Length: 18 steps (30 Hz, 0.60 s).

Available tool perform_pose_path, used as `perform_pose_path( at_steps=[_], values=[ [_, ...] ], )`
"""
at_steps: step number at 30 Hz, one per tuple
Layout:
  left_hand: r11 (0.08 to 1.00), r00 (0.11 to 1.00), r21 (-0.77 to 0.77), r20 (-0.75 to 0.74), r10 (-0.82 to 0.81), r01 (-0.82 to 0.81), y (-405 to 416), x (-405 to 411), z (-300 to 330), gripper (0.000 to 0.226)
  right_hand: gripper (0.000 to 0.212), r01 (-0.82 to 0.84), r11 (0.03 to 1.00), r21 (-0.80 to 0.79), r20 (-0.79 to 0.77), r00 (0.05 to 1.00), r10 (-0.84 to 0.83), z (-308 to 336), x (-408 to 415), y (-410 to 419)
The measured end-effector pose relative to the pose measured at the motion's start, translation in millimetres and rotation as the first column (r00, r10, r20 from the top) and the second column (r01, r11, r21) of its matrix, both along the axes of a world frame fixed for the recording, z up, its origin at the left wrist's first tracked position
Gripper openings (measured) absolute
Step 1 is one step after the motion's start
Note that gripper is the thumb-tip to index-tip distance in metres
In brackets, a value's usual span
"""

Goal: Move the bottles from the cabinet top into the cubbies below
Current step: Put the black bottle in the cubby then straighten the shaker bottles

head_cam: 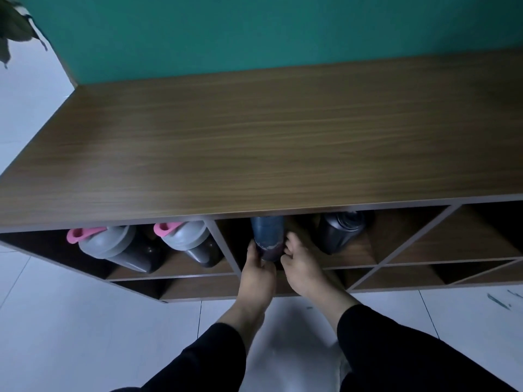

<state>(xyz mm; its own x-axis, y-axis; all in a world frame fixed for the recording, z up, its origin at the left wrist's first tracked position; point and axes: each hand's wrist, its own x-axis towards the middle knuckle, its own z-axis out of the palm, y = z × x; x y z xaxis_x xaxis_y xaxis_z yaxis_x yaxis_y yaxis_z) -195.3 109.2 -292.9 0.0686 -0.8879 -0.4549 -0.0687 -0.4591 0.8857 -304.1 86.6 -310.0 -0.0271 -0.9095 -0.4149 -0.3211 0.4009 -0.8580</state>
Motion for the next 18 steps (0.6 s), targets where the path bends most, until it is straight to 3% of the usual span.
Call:
perform_pose_path(
  at_steps=[6,18],
  values=[
    [0.994,0.994,-0.019,0.002,-0.108,0.108,-13.9,1.5,-2.7,0.07,0.068,0.104,0.994,-0.019,0.065,0.993,-0.103,14.9,-2.6,11.5],
    [0.996,0.997,0.048,0.023,-0.073,0.072,-12.8,-4.8,6.7,0.052,0.079,0.026,0.999,-0.04,0.061,0.998,-0.024,6.5,-6.3,15.5]
  ],
)
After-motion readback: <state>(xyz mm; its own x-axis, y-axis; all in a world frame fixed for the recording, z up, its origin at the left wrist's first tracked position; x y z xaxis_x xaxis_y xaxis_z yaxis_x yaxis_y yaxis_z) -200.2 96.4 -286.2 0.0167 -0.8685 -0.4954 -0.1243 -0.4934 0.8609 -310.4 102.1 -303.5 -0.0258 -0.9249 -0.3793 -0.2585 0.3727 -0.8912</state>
